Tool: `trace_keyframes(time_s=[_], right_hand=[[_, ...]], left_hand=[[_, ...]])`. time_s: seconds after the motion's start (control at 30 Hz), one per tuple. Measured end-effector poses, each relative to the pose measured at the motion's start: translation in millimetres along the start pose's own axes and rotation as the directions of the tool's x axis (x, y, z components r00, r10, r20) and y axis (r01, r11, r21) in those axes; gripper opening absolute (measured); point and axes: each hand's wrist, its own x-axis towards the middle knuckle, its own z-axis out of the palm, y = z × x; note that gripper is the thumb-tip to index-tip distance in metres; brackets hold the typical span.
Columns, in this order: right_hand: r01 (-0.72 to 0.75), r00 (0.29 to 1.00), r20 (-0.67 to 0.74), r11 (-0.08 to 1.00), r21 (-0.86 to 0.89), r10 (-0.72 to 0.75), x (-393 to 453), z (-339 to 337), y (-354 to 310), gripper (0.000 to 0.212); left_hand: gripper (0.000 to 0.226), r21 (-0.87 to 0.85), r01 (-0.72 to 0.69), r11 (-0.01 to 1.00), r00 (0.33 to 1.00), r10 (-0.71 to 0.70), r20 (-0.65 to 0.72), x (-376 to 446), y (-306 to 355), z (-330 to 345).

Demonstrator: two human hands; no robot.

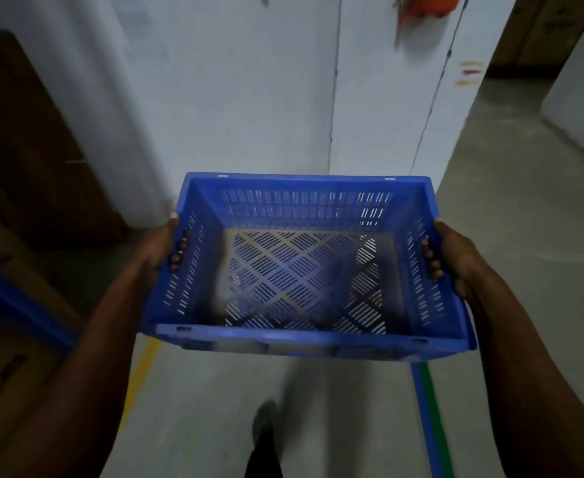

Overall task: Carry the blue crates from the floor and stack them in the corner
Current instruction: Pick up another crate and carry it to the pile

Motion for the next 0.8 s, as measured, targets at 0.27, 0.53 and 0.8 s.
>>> trace_keyframes(time_s=[0.27, 0.53, 0.8], right_hand=[[-0.019, 1.0, 0.012, 1.0, 0.019, 0.019, 131, 90, -62, 0.051], [-0.068, 0.998, 0.018, 0.998, -0.011, 0.068, 242, 137, -101, 0.048], [-0.122, 0.992, 0.032, 0.991, -0.058, 0.124, 324, 159, -110, 0.046]], left_hand=[[0.048, 0.027, -0.049, 0.998, 0.998, 0.048, 0.051, 175, 68, -9], [0.047, 0.058, -0.038, 0.998, 0.997, 0.033, 0.076, 299, 114, 15], [0.047, 0.095, 0.009, 0.995, 0.996, -0.017, 0.084, 382, 116, 41]])
